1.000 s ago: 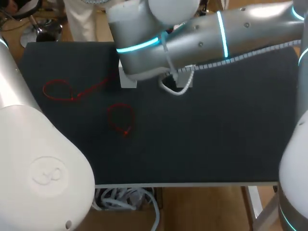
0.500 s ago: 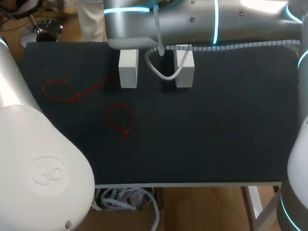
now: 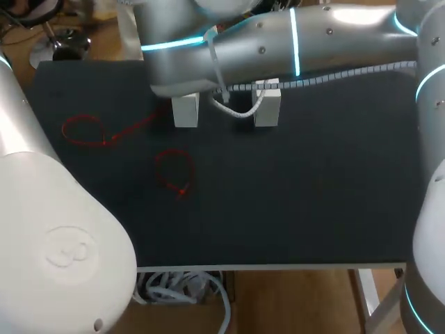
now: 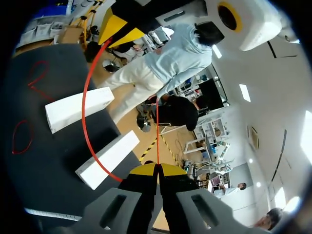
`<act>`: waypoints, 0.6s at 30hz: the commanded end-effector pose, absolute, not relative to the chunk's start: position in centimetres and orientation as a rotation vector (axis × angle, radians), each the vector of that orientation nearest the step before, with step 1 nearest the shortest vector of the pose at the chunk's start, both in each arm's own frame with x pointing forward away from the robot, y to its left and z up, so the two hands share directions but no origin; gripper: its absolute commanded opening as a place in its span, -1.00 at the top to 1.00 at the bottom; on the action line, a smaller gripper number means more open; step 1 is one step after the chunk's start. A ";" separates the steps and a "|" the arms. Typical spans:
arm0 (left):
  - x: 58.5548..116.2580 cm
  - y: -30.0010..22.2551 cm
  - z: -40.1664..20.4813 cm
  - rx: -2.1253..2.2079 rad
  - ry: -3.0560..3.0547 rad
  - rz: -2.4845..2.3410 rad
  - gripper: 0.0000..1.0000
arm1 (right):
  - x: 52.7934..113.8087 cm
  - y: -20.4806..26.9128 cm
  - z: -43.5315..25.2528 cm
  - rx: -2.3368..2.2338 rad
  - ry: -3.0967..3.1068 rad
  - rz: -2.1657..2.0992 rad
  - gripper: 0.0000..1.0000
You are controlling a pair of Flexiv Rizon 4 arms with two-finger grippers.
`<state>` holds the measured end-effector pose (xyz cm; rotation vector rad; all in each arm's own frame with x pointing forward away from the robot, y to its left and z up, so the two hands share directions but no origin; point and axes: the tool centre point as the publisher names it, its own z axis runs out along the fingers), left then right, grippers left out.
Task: Grab the tape and strap the tape.
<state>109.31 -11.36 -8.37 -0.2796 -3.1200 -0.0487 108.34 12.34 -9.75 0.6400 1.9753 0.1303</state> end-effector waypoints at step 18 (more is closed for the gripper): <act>109.4 -11.4 -8.2 -0.278 -3.116 -0.056 1.00 | 109.6 13.6 -9.4 0.486 1.917 0.095 1.00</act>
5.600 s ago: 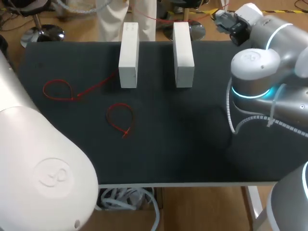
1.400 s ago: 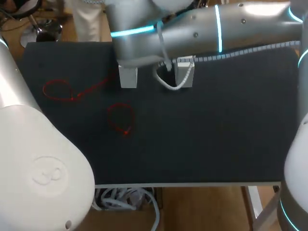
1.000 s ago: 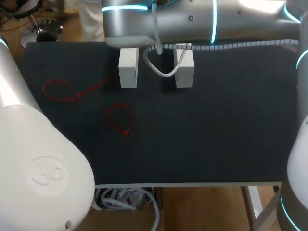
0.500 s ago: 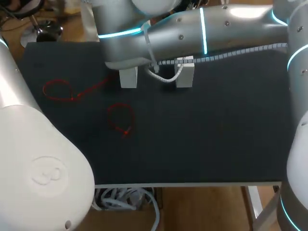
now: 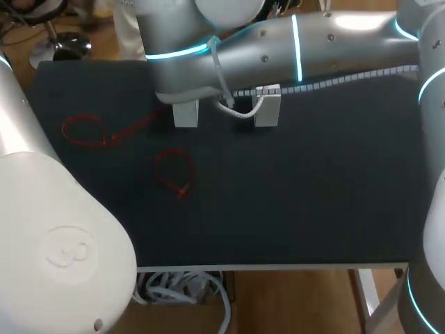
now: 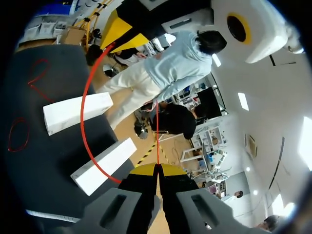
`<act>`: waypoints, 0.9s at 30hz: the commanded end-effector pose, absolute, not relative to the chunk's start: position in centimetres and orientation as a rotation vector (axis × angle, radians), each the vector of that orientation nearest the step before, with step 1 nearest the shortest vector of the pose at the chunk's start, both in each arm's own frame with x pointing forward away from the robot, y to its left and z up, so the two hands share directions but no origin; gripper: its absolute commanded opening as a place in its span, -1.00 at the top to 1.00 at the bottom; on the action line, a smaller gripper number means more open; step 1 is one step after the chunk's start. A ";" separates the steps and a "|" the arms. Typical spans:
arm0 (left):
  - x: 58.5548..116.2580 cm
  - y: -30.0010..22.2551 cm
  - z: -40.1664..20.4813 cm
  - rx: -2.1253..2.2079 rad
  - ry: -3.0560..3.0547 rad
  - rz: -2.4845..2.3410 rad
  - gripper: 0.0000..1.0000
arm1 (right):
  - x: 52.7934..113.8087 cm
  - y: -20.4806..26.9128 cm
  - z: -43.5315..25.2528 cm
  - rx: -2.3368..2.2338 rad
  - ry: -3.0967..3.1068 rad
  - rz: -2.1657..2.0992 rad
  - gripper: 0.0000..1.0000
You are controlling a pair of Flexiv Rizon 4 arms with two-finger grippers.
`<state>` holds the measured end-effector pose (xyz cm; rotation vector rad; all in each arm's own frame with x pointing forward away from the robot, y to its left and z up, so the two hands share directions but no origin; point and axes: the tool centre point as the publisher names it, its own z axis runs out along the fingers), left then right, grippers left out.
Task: Grab the tape and strap the tape.
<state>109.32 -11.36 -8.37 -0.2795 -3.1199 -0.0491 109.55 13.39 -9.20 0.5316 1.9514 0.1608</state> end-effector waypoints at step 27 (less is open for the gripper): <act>109.4 -11.4 -8.2 -0.278 -3.116 -0.056 1.00 | 109.7 15.6 -9.6 0.522 1.869 0.132 1.00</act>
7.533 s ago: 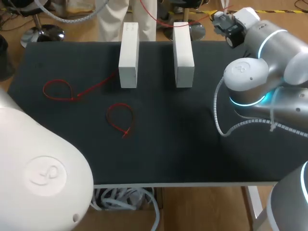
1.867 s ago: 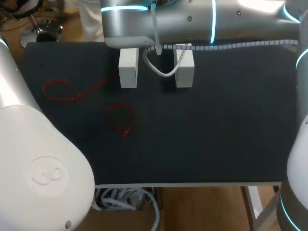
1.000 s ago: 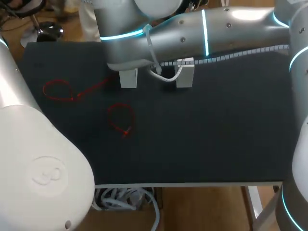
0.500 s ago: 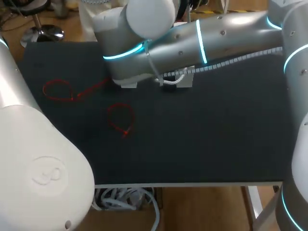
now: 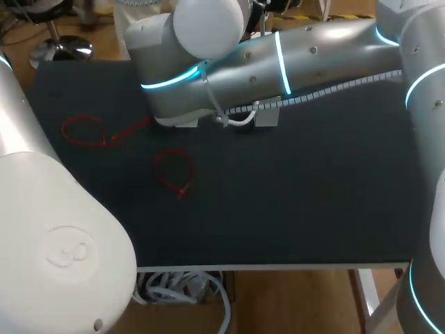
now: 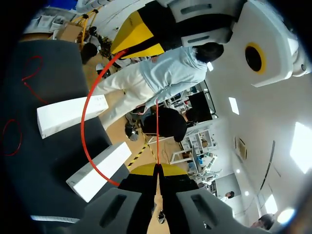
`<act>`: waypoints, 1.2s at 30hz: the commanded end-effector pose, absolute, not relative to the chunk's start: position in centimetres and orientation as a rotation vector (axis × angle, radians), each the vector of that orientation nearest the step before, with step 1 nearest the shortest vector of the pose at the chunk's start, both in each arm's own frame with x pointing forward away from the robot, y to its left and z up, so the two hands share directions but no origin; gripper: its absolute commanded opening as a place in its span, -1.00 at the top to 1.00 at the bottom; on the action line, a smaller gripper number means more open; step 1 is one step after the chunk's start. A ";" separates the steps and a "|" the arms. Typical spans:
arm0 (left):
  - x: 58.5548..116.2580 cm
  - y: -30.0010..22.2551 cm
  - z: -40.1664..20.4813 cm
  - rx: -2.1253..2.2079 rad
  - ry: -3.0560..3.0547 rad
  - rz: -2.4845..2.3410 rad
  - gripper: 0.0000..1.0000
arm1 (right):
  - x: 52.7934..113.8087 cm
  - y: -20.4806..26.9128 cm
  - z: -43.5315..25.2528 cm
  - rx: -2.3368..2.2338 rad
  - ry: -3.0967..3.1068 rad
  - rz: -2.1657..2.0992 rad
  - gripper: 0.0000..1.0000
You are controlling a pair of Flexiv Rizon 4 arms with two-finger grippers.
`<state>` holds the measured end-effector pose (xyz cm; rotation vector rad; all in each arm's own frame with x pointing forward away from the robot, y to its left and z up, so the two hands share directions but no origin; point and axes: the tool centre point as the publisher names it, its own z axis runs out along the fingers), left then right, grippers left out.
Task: Grab the tape and strap the tape.
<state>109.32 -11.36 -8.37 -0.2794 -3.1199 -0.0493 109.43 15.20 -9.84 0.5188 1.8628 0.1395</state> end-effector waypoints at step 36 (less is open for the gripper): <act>109.4 -11.4 -8.2 -0.278 -3.116 -0.056 1.00 | 109.8 19.8 -9.9 0.515 1.882 0.116 1.00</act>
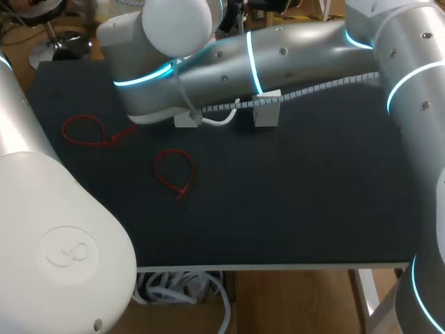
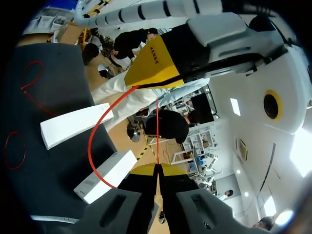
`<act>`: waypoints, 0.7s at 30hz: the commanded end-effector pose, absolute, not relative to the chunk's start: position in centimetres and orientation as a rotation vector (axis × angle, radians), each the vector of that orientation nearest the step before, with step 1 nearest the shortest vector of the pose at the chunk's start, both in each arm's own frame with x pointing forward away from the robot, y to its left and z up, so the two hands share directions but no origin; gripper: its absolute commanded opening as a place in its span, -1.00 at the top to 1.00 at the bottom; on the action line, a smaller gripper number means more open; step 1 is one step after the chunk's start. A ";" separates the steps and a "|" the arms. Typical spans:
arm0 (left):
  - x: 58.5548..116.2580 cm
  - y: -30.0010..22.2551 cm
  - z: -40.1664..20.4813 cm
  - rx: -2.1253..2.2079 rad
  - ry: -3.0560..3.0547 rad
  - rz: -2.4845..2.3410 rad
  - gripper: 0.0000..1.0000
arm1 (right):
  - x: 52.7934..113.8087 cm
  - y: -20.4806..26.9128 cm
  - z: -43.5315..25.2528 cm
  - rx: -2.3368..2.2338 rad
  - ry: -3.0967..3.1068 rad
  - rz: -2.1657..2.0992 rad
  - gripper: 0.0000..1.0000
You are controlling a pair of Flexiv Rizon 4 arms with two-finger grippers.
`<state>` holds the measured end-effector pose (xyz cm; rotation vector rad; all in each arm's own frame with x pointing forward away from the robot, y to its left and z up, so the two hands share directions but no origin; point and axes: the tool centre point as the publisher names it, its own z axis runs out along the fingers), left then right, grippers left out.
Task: Grab the tape and strap the tape.
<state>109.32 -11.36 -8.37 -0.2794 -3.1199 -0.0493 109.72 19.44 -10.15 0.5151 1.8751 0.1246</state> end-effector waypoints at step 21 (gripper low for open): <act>109.4 -11.4 -8.2 -0.278 -3.116 -0.056 1.00 | 109.9 20.6 -10.4 0.491 1.894 0.097 1.00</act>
